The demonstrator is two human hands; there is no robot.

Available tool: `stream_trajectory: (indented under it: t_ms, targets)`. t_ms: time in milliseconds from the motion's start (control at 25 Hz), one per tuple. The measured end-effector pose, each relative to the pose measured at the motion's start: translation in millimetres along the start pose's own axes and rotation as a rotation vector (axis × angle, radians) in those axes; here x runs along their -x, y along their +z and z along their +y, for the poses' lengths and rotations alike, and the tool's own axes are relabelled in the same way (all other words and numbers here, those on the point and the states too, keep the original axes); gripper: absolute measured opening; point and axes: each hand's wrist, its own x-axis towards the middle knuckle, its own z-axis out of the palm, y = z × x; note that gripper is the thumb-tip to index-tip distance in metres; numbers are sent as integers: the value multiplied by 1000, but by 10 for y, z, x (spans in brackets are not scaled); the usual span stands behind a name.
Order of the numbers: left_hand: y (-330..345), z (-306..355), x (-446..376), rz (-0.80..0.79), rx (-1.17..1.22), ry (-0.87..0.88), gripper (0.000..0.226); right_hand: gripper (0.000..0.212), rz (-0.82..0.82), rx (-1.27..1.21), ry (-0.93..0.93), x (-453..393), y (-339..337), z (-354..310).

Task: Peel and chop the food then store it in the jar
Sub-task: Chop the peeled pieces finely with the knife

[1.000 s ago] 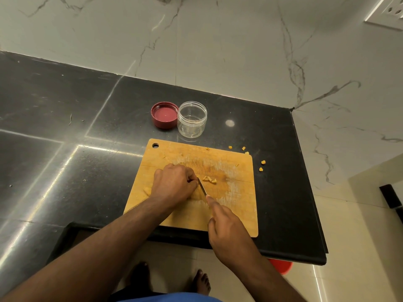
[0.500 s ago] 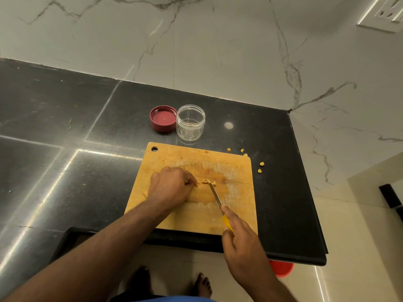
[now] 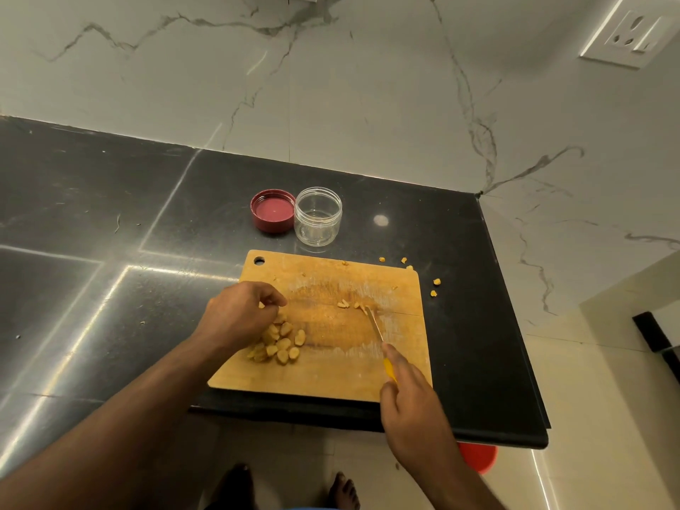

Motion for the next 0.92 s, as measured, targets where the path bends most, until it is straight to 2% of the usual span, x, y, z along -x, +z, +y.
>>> stream_trajectory:
  t_ms: [200, 400, 600, 680, 800, 920]
  targets:
    - [-25, -37, 6, -8, 11, 2, 19, 51, -94, 0, -42, -2, 63, -74]
    - [-78, -165, -15, -23, 43, -26, 17, 52, -10, -11, 51, 7, -40, 68]
    - [-85, -169, -20, -117, -8, -27, 18, 52, -46, -81, 3, -15, 49, -1]
    - [-77, -150, -2, -108, -45, -15, 18, 51, -61, -88, -17, -9, 79, -47]
    - [-81, -100, 38, -23, -118, 55, 22, 51, -76, -95, -23, -14, 96, -73]
    - [-51, -9, 72, -119, -278, 189, 30, 51, -82, -107, -19, -35, 127, -58]
